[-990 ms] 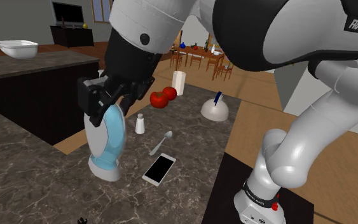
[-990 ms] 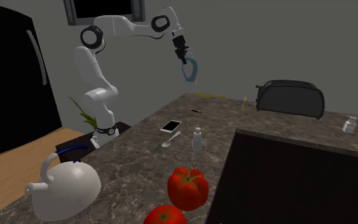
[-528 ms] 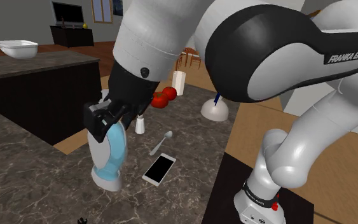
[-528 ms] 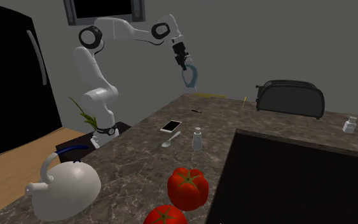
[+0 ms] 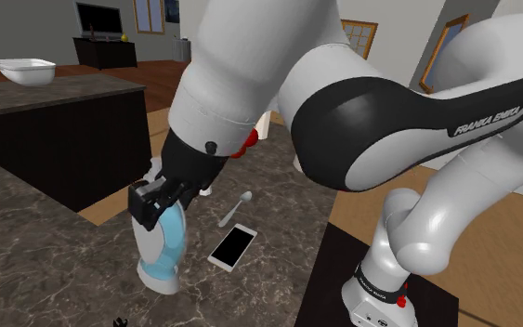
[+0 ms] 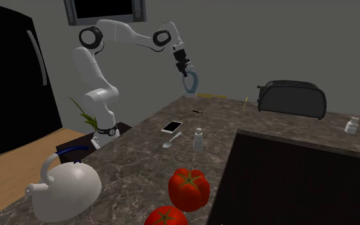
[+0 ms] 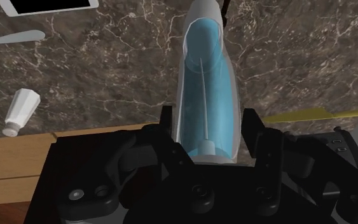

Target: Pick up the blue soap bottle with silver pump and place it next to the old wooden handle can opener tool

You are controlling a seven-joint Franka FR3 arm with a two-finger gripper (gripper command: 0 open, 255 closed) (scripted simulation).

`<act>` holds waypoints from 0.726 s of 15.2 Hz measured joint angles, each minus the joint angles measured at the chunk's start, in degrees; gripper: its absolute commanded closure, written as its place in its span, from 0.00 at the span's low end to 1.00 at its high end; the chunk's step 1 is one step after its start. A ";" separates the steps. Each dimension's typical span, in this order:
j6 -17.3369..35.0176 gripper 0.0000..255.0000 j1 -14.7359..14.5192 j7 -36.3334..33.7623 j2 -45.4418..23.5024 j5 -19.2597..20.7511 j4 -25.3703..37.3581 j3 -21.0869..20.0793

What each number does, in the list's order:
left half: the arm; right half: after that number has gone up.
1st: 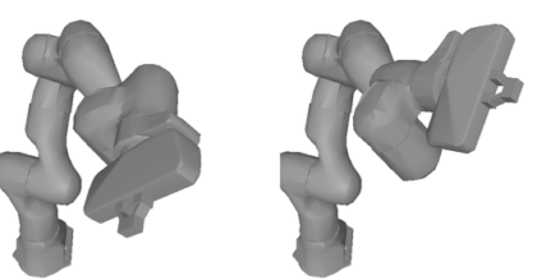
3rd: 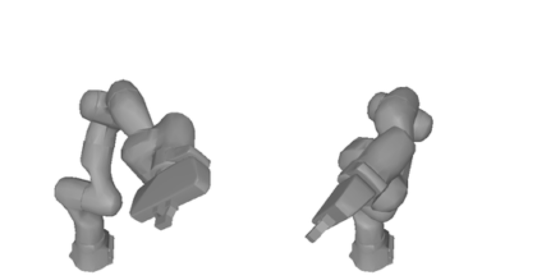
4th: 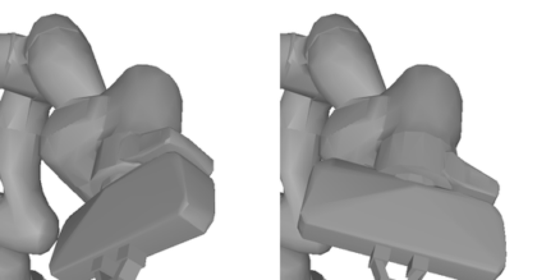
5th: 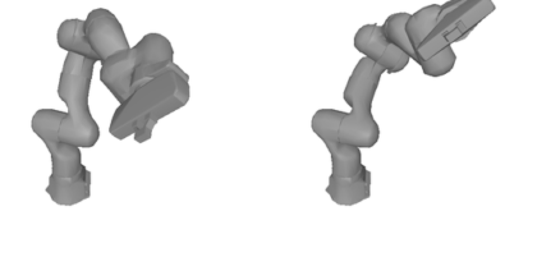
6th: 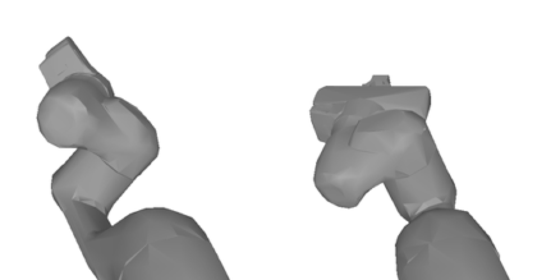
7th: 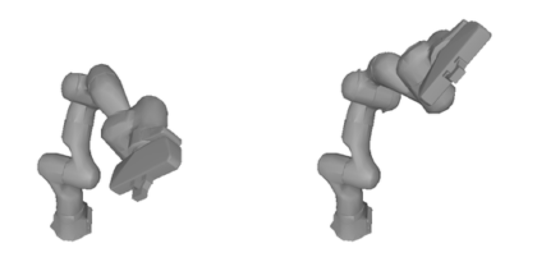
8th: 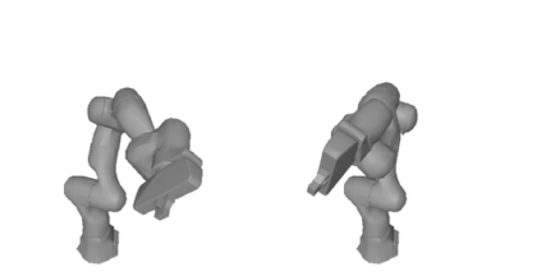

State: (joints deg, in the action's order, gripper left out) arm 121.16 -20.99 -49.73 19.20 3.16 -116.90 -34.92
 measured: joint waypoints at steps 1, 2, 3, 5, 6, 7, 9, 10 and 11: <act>0.68 1.00 0.05 -0.19 -0.19 0.14 -0.52 -0.14; 1.43 1.00 -0.02 -0.16 0.04 0.03 -1.48 -0.06; 2.30 1.00 -0.03 -0.34 0.04 0.08 -2.35 -0.15; 3.74 1.00 -0.03 -0.62 -0.01 0.19 -3.77 -0.30; 4.41 1.00 -0.01 -0.81 -0.13 0.30 -4.33 -0.43; 5.15 1.00 0.03 -1.17 -0.32 0.48 -4.92 -0.68; 6.77 1.00 0.06 -1.49 -0.44 0.65 -6.46 -0.85; 7.46 1.00 0.06 -1.71 -0.47 0.73 -7.15 -0.98; 8.35 1.00 0.12 -2.00 -0.68 0.93 -7.86 -1.17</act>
State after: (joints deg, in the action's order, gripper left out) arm 129.51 -20.87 -51.72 18.52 4.09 -124.76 -36.09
